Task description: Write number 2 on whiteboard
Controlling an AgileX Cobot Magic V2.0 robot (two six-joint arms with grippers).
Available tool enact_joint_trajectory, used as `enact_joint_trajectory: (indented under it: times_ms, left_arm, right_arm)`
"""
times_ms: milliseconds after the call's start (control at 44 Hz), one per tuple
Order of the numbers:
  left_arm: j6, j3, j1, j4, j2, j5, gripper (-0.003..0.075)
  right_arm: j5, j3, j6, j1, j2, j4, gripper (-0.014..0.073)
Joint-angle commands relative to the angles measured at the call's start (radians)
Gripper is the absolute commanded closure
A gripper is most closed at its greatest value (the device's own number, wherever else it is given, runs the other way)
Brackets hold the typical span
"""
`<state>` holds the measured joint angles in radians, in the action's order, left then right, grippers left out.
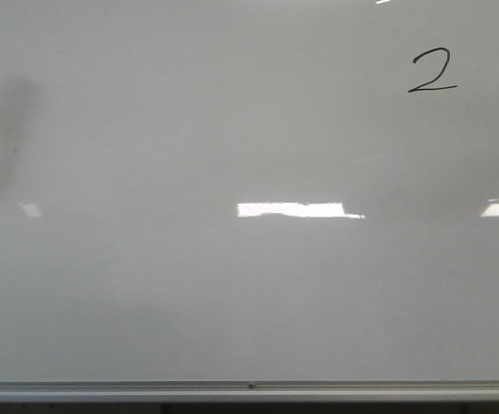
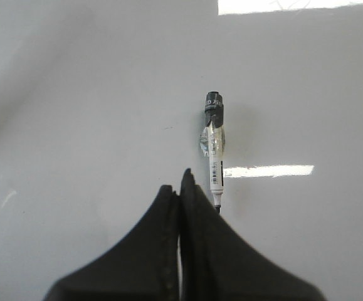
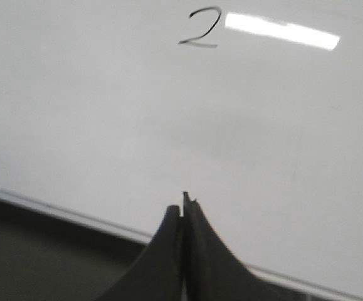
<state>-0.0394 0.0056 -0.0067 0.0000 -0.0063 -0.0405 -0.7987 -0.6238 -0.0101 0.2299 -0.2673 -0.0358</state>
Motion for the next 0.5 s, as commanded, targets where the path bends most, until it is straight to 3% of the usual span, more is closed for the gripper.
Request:
enact_joint_trajectory:
  times_ms: [0, 250, 478]
  left_arm:
    - [0.005, 0.008, 0.002, -0.008, -0.014, 0.079, 0.0741]
    - [0.005, 0.008, 0.002, -0.008, -0.014, 0.079, 0.0741]
    - [0.005, 0.008, 0.002, -0.008, -0.014, 0.079, 0.0741]
  right_arm:
    - [0.319, 0.127, 0.01, -0.061, 0.087, -0.016, 0.0662]
    - [0.637, 0.431, 0.003, -0.174, 0.242, 0.02, 0.0662]
    - [0.755, 0.59, 0.0, -0.215, 0.298, 0.023, 0.0662]
